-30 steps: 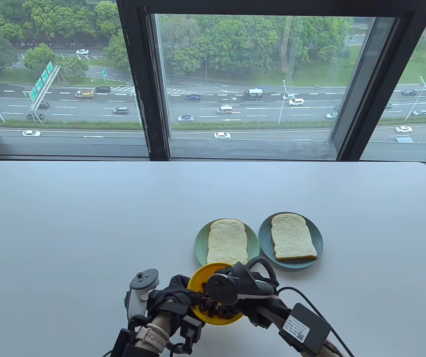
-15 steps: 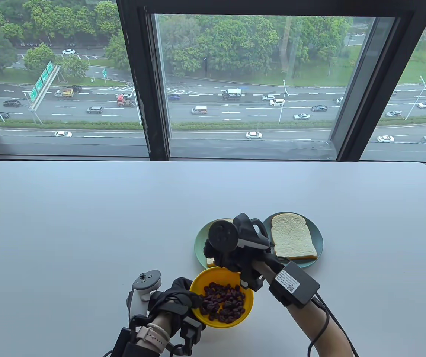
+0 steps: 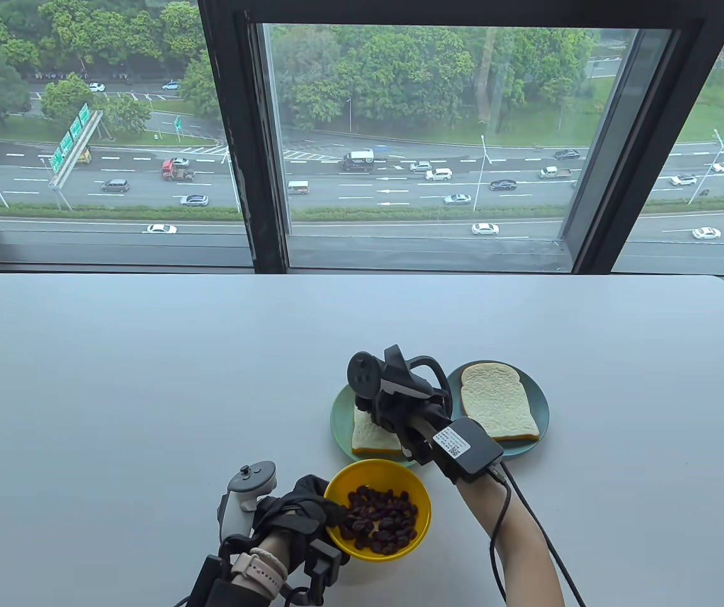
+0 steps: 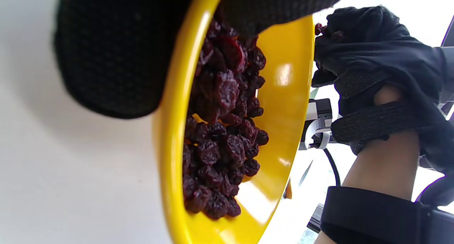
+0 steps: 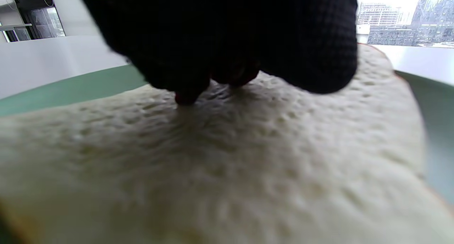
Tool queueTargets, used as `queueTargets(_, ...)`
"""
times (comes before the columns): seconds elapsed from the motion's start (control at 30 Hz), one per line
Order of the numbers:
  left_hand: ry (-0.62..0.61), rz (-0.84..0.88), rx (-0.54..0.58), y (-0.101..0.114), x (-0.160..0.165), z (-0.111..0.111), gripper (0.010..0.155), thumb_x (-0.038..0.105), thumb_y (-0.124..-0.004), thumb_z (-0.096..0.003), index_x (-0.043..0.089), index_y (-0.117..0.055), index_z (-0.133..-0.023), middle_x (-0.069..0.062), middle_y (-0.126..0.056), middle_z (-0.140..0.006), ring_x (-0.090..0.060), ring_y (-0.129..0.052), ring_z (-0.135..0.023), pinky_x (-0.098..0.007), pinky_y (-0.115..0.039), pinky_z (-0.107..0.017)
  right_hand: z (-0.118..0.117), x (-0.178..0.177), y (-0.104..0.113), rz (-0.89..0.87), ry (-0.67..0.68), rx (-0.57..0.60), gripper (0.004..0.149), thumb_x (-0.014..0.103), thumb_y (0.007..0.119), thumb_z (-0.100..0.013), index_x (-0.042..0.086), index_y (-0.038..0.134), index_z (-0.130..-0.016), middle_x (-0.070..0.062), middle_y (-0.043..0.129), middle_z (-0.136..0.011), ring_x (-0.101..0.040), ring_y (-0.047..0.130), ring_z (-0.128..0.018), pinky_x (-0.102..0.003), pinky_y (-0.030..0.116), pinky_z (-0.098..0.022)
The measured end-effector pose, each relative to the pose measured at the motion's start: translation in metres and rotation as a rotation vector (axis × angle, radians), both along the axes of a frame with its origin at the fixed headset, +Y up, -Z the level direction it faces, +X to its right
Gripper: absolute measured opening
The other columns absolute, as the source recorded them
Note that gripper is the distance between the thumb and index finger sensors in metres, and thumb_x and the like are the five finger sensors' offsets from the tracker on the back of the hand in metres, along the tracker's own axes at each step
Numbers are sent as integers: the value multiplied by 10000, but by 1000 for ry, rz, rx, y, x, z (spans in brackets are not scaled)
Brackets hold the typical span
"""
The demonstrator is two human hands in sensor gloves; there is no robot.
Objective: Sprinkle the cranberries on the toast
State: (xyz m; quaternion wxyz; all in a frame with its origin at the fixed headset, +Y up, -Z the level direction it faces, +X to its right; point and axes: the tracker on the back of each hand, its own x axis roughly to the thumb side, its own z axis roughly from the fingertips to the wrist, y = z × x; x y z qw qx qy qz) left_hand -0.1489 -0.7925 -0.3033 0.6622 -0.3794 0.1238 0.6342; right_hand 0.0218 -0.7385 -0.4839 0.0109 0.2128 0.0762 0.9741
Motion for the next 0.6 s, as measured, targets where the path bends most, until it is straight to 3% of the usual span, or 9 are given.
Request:
queueTargets(0.23, -15, -15, -8, -1, 2, 1, 545, 195, -759, -429, 233, -452, -878, -171, -641, -722, -341, -779, -477, -394, -975, -218, 11, 2, -5, 126, 67, 33, 459, 302, 843, -313, 403, 659, -721, 1, 682, -800, -207, 846, -622, -165, 940, -353)
queueTargets(0.6, -16, -25, -5, -3, 2, 0, 546, 196, -758, -430, 234, -451, -879, -170, -638, -724, -342, -777, -480, -397, -973, -221, 24, 22, -8, 146, 68, 34, 654, 295, 828, -326, 359, 488, -881, -37, 588, -869, -221, 801, -707, -191, 910, -417)
